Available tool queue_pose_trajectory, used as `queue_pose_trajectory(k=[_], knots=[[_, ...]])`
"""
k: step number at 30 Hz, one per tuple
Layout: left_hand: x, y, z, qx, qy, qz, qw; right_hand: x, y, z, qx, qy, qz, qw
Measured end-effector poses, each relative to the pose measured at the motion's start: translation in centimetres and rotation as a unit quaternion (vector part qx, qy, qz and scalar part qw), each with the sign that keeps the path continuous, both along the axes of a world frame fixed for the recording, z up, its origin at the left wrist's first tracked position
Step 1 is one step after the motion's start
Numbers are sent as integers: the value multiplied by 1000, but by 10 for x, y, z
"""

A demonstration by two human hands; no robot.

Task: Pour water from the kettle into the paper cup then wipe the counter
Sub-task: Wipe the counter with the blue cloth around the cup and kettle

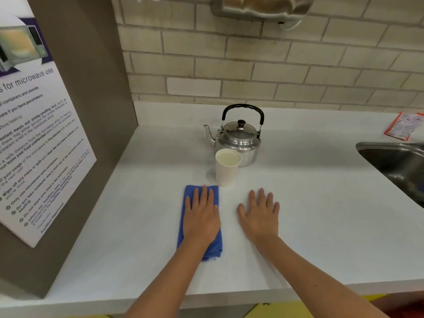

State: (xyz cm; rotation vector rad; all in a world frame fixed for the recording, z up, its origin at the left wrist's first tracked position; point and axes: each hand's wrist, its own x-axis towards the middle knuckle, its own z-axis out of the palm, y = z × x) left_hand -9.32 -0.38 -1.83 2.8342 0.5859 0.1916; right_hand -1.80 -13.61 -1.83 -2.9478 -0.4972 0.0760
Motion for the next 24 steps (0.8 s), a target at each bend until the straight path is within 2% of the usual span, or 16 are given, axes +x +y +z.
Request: queue_pose_trajectory(k=[4,8,12,17,19,20,22,24], knots=[[-20,18,-9,10,-8,-70,997,0,-2,0,0,2,5,1000],[-19,40,-4,10,-8,7,1000,0,-2,0,-2,17,10,1000],[-1,8,0,3,-4,43,999,2,-2,4,-7,34,14,999],[15,-50,0,-6,3,17,1000,9,-14,19,14,56,38,998],[18,-60,2,-63,-20,-9,998,9,-21,27,49,55,33,997],[17,-55,6,-140,-52,-15,989,7,-23,30,63,44,33,996],[11,-29,20,-285,-146,8,947,-4,-20,35,87,4,56,995],[2,11,27,-281,-194,72,937,-24,-4,36,122,-27,113,986]])
